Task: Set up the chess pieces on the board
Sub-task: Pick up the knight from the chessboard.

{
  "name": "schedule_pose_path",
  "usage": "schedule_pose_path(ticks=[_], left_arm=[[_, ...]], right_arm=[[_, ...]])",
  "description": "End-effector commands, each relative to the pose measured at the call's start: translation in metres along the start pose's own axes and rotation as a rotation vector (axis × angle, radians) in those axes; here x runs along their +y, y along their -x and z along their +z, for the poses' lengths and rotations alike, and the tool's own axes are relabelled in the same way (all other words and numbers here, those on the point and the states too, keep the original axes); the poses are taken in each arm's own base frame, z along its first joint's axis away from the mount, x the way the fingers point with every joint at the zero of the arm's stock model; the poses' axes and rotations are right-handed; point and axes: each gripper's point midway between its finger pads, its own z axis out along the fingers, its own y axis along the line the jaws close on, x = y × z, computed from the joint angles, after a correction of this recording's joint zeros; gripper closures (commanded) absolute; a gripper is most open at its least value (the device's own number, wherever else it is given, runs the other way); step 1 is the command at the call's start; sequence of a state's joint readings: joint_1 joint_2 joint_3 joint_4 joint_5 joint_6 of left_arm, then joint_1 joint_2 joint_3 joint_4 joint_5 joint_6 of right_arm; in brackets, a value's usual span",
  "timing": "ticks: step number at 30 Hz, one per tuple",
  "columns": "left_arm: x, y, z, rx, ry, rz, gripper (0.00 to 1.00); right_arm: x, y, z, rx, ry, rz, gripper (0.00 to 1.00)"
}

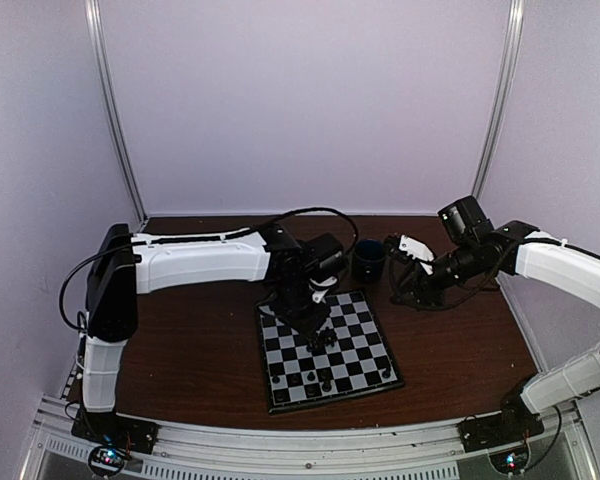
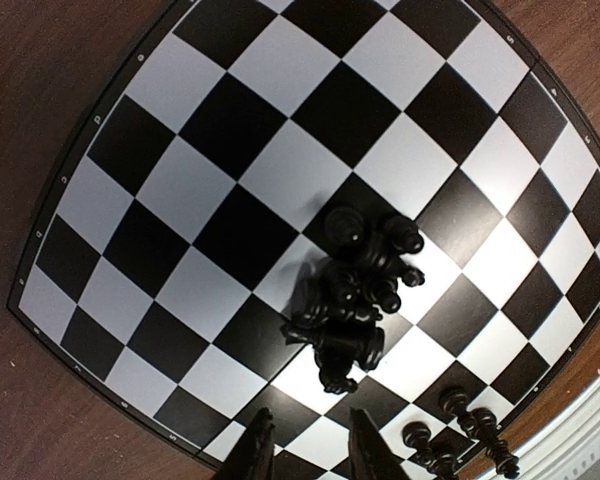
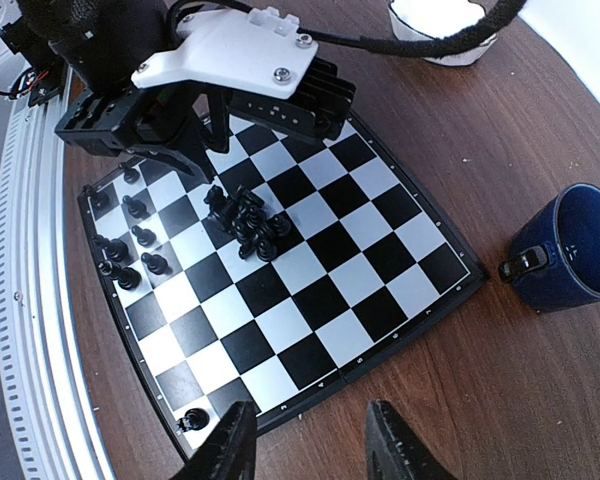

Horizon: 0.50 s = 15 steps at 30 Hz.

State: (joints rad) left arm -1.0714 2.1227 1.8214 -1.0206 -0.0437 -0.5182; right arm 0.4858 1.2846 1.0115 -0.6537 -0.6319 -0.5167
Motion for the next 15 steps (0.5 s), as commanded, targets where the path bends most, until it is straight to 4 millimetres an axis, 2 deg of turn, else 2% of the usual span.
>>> schedule_pose_path(ticks=[1,12,15], left_arm=[[0.002,-0.003,0.009,0.032,-0.012,-0.030,0.73],[-0.008,-0.005,0.025,0.063,-0.090,-0.068,0.74],[-0.008,-0.006,0.030,0.075,-0.095,-0.075,0.78]], right_arm=[[-0.003,0.000,-0.001,-0.004,-0.008,0.004,0.61],[-0.002,-0.001,-0.001,-0.002,-0.006,0.004,0.61],[-0.002,-0.001,-0.001,-0.001,-0.006,0.003,0.61]])
